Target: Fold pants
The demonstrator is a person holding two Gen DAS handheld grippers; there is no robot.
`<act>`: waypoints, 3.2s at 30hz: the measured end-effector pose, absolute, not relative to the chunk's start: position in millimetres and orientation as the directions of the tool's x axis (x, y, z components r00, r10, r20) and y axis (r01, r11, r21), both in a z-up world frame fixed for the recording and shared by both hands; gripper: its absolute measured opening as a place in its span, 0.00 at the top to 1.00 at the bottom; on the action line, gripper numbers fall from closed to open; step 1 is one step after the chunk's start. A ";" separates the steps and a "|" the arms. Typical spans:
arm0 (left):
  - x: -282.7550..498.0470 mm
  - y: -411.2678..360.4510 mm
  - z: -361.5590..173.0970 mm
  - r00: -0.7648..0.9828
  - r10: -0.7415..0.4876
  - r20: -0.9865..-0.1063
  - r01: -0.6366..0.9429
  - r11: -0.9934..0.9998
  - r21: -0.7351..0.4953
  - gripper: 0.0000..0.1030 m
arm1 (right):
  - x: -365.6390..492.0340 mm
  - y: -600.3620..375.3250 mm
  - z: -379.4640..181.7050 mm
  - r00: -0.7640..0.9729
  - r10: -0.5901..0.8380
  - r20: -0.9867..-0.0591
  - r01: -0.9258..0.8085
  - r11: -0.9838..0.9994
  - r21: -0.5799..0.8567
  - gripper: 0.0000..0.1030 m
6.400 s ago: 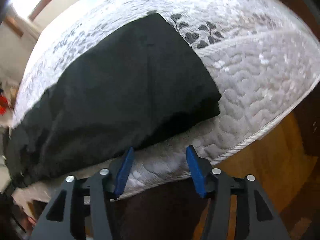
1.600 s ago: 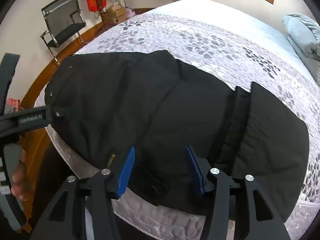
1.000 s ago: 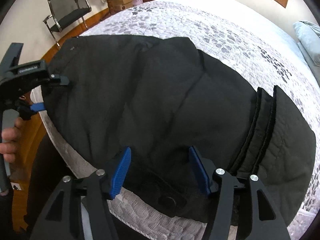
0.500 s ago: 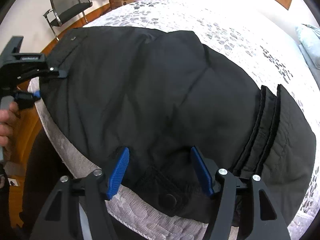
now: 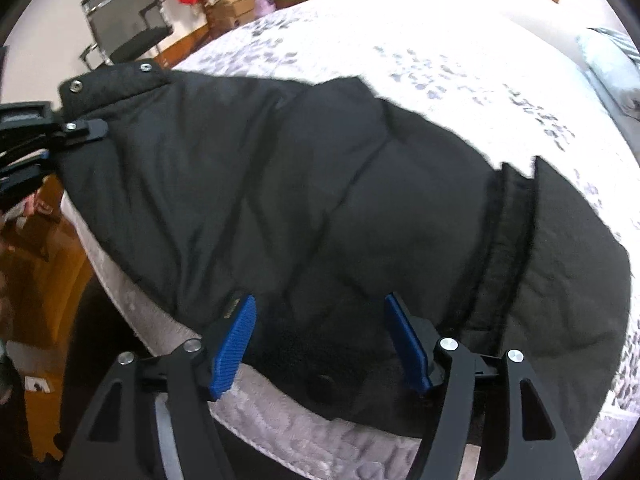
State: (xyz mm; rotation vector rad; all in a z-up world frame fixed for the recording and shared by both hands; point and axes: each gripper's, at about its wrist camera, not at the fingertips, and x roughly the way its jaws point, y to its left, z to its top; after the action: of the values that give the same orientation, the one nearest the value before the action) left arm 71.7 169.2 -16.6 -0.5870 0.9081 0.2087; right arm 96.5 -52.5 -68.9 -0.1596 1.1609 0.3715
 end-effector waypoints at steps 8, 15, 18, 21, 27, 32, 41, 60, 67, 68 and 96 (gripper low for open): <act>74.0 70.8 29.1 0.681 -0.079 -0.728 -0.096 0.976 -0.196 0.92 | 105.0 -110.7 -42.1 0.444 0.206 -0.872 -0.225 0.968 0.114 0.35; 80.5 -25.0 13.8 0.633 -0.114 -0.765 0.145 0.989 -0.027 0.90 | 110.2 -191.8 -42.3 0.485 0.148 -0.862 -0.045 0.989 0.144 0.35; 79.3 -55.0 -3.7 0.580 -0.123 -0.805 0.227 0.974 0.016 0.87 | 109.5 -219.6 -49.4 0.487 0.122 -0.865 0.016 0.989 0.149 0.35; 74.3 -74.3 -27.4 0.506 -0.144 -0.850 0.317 0.948 0.028 0.81 | 110.0 -237.6 -52.4 0.487 0.115 -0.866 0.051 0.986 0.159 0.35; 60.7 -72.0 -39.2 0.376 -0.324 -0.868 0.411 0.898 -0.157 0.68 | 109.0 -267.7 -59.0 0.490 0.127 -0.862 0.106 0.973 0.204 0.35; 46.2 -35.3 -24.2 0.415 -0.379 -0.827 0.383 0.898 -0.219 0.35 | 109.7 -282.4 -48.3 0.516 0.112 -0.849 0.137 0.968 0.211 0.26; 90.5 16.9 -32.4 0.416 -0.232 -0.879 0.000 0.967 -0.255 0.19 | 115.5 -289.5 -33.5 0.505 0.219 -0.835 0.137 0.935 0.328 0.17; 106.6 22.0 -32.4 0.431 -0.050 -0.901 -0.107 0.989 -0.106 0.14 | 160.6 -224.3 -71.1 0.300 0.223 -0.928 0.033 0.969 0.244 0.06; 109.3 41.6 -42.1 0.396 -0.042 -0.917 -0.157 0.981 -0.113 0.14 | 158.5 -207.6 -57.4 0.357 0.227 -0.906 -0.061 0.974 0.220 0.68; 108.9 43.0 -41.9 0.396 -0.042 -0.917 -0.162 0.980 -0.115 0.14 | 156.7 -208.3 -53.5 0.368 0.235 -0.900 -0.063 0.972 0.228 0.71; 99.4 -67.7 -21.8 0.440 -0.128 -0.889 0.070 0.992 -0.108 0.13 | 83.5 -362.9 -15.0 0.503 0.231 -0.833 0.145 0.928 0.344 0.80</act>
State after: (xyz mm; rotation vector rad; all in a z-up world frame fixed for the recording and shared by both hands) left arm 99.4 -67.7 -21.8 -0.0585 1.1083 -0.1229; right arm 83.5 -362.9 -15.0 0.3979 1.0504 0.0534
